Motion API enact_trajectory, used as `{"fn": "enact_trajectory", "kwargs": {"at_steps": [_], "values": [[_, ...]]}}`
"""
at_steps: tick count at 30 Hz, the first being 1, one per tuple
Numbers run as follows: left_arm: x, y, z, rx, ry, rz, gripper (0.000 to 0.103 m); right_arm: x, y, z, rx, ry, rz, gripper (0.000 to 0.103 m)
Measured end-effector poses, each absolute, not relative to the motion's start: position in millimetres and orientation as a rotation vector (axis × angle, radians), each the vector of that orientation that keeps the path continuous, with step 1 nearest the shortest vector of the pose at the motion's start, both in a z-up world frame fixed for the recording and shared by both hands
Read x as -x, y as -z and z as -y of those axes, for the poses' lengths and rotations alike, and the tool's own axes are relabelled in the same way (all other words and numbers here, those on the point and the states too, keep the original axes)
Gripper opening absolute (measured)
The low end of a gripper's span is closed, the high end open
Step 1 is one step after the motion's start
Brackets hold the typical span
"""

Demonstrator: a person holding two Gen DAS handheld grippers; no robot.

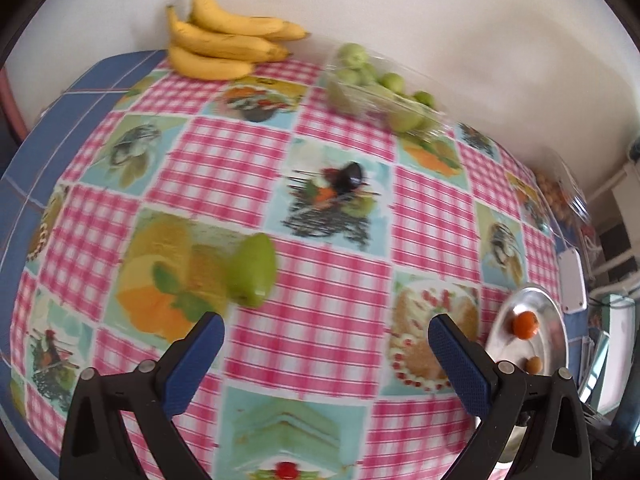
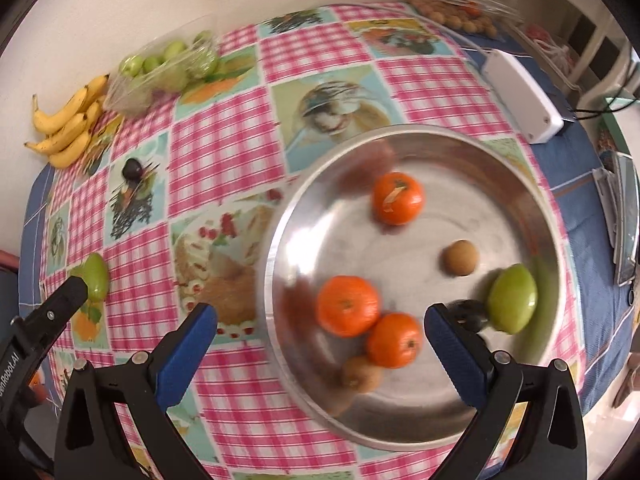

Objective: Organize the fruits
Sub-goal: 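Withdraw both open tools from the plate toward the loose green pear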

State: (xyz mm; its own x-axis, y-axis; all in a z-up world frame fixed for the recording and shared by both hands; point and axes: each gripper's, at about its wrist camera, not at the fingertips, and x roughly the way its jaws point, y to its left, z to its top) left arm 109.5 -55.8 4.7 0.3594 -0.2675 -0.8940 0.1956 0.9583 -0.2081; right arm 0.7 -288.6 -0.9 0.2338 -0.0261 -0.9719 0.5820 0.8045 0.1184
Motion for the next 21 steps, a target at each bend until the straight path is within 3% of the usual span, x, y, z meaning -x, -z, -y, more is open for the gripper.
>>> {"fn": "enact_trajectory", "kwargs": {"at_steps": [21], "values": [[-145.6,-0.9,-35.7,0.208,0.164,-1.200,0.103,-52.0,15.5,201.6,-0.418,0.326,-1.323,0.103]]}}
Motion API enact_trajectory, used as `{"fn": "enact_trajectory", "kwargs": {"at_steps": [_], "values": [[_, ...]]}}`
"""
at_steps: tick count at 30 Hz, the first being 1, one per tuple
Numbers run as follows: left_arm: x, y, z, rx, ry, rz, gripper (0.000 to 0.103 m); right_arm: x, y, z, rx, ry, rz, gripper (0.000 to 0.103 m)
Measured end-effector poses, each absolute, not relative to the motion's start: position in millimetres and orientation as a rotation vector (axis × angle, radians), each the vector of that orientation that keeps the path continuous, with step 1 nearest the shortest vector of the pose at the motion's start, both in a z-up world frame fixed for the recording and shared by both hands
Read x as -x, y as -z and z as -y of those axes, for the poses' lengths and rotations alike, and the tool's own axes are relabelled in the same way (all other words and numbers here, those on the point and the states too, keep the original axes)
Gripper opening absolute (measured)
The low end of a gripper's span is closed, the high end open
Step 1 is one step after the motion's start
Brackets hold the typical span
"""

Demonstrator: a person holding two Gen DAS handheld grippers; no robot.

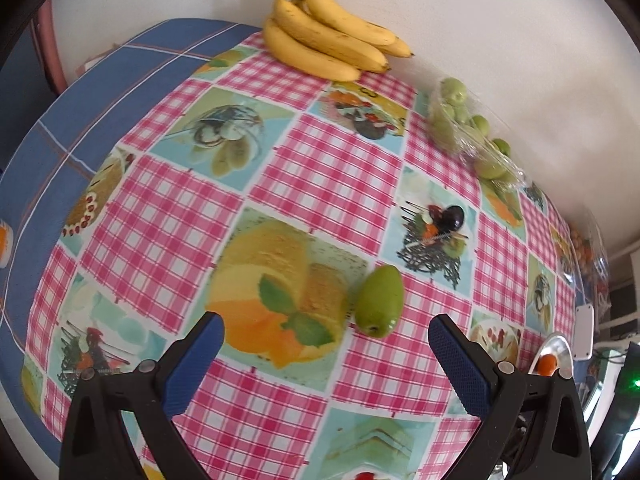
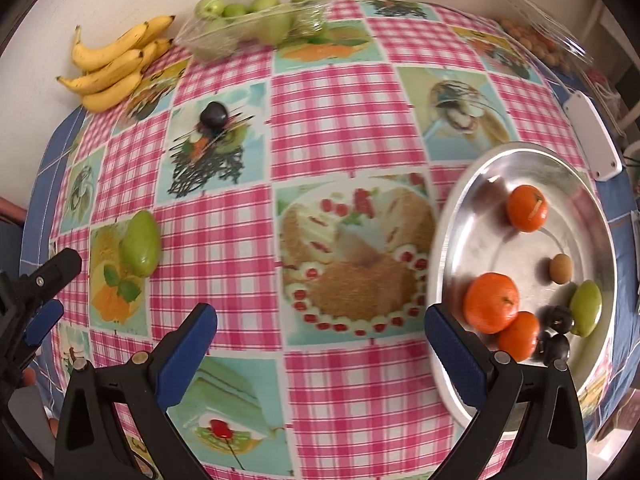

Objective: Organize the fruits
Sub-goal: 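Withdraw both open tools from the plate toward the loose green pear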

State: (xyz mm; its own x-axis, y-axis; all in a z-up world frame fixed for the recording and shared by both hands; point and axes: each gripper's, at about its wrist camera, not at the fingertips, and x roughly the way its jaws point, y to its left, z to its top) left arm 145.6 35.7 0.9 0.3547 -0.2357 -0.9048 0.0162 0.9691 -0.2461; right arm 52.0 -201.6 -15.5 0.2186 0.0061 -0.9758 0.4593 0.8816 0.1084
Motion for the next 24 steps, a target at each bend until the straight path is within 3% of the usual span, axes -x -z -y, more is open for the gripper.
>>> {"fn": "enact_trajectory", "kwargs": {"at_steps": [24], "values": [[-156.7,21.8,-52.8,0.224,0.112,-1.269,0.103,-79.0,40.5,154.4,-0.385,0.215,-1.355,0.103]]}}
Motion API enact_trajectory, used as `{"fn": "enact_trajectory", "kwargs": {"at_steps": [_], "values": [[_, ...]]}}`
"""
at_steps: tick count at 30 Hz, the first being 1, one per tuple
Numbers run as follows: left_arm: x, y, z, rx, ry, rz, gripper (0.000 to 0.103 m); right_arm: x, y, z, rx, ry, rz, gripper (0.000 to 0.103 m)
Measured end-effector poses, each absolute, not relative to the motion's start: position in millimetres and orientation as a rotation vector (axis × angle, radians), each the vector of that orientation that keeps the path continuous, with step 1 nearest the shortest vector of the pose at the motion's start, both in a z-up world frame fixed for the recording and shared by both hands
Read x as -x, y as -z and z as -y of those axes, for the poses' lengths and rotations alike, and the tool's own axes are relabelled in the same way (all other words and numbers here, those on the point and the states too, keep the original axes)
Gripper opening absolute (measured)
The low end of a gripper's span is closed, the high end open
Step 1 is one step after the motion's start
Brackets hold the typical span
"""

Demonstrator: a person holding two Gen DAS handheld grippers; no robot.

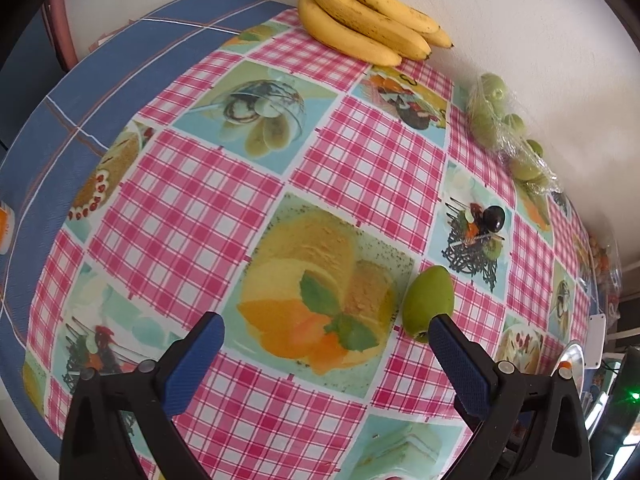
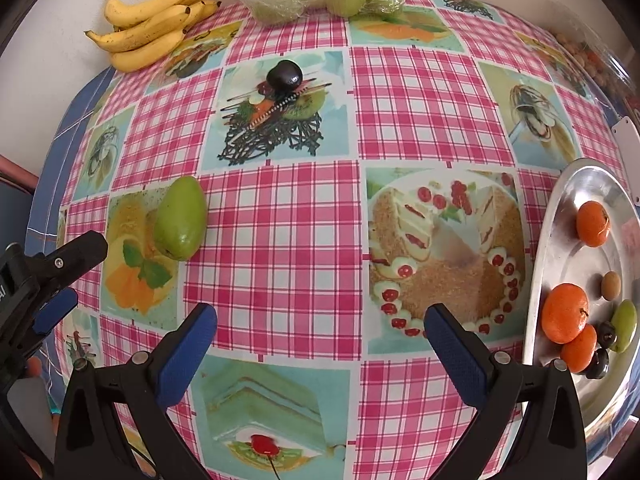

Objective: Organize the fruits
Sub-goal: 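Withdraw both open tools from the plate toward the loose green pear, then close the left tool around the loose green pear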

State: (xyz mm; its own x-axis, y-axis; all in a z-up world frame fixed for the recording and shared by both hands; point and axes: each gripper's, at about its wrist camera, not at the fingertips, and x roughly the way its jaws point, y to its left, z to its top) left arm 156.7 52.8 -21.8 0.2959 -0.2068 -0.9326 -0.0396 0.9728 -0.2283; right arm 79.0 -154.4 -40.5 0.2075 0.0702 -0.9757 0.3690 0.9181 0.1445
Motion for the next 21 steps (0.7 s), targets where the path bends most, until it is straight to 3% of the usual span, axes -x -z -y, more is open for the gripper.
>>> {"fn": "enact_trajectory", "kwargs": {"at_steps": [21], "values": [[-161.3,30.5,-21.6,0.220,0.144,-1.259,0.103,-88.8,46.7,173.6,-0.430,0.220,-1.322,0.103]]}}
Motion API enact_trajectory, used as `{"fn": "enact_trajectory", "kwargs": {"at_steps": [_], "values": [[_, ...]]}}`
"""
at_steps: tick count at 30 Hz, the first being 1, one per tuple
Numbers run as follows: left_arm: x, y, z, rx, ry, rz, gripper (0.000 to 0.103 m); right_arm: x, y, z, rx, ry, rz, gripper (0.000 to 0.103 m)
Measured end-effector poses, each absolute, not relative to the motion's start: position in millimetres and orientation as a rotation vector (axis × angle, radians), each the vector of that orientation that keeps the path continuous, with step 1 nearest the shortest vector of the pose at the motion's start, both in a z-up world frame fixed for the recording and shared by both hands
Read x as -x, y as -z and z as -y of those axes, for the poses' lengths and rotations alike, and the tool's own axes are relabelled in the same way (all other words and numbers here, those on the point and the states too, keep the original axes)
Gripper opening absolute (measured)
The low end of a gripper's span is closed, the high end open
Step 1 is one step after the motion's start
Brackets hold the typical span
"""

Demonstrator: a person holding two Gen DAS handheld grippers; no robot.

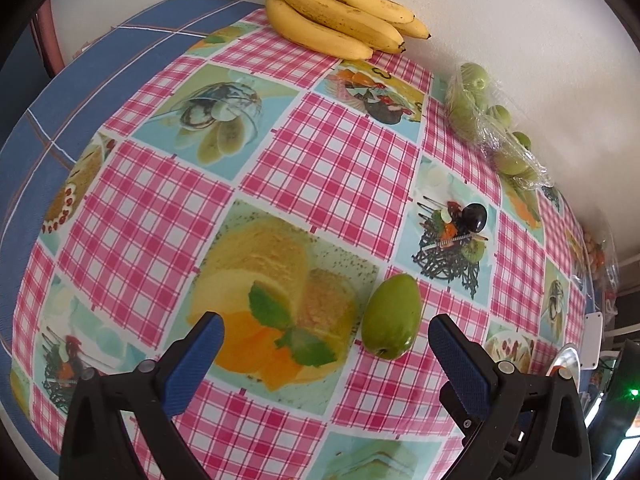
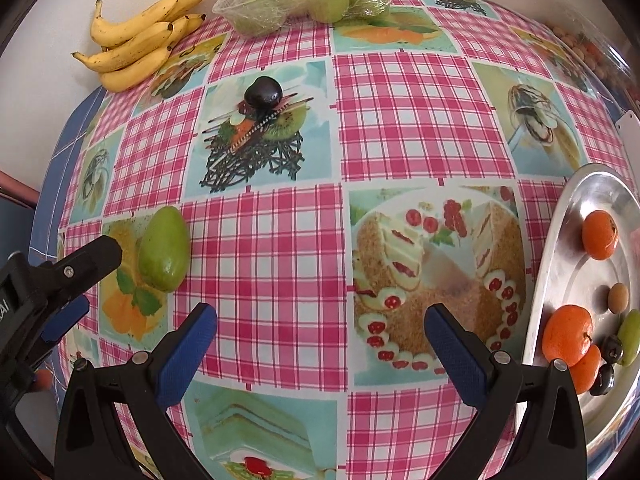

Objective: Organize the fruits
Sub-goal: 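Close the left tool around the loose green pear, then grasp the dark plum with the right tool while the left tool holds the pear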

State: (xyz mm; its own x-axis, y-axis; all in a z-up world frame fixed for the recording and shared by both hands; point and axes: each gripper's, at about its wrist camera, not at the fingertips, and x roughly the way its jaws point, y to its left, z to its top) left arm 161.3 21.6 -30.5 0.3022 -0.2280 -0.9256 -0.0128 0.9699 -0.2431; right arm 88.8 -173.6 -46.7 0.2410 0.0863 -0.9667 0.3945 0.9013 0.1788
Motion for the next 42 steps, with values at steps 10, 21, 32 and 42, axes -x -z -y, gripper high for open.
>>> {"fn": "enact_trajectory", "kwargs": {"at_steps": [10,21,32,42], "values": [[-168.8,47.2,-8.7,0.248,0.166,-1.305,0.103,-98.4,51.7,186.1,-0.464,0.222,-1.303,0.103],[-171.7,55.2,-2.4,0.291,0.218,-1.323,0.078,-95.0,56.3,193.5,-0.525,0.216,-1.295,0.103],[-175.7,60.0,9.5,0.313,0.290,-1.314,0.041,-94.5,54.9,192.1,-0.542,0.208,-1.283,0.103],[-182.4,55.6,14.0,0.308,0.275,-1.268,0.040,-98.5,51.7,191.9,-0.543,0.210,-1.262,0.095]]}}
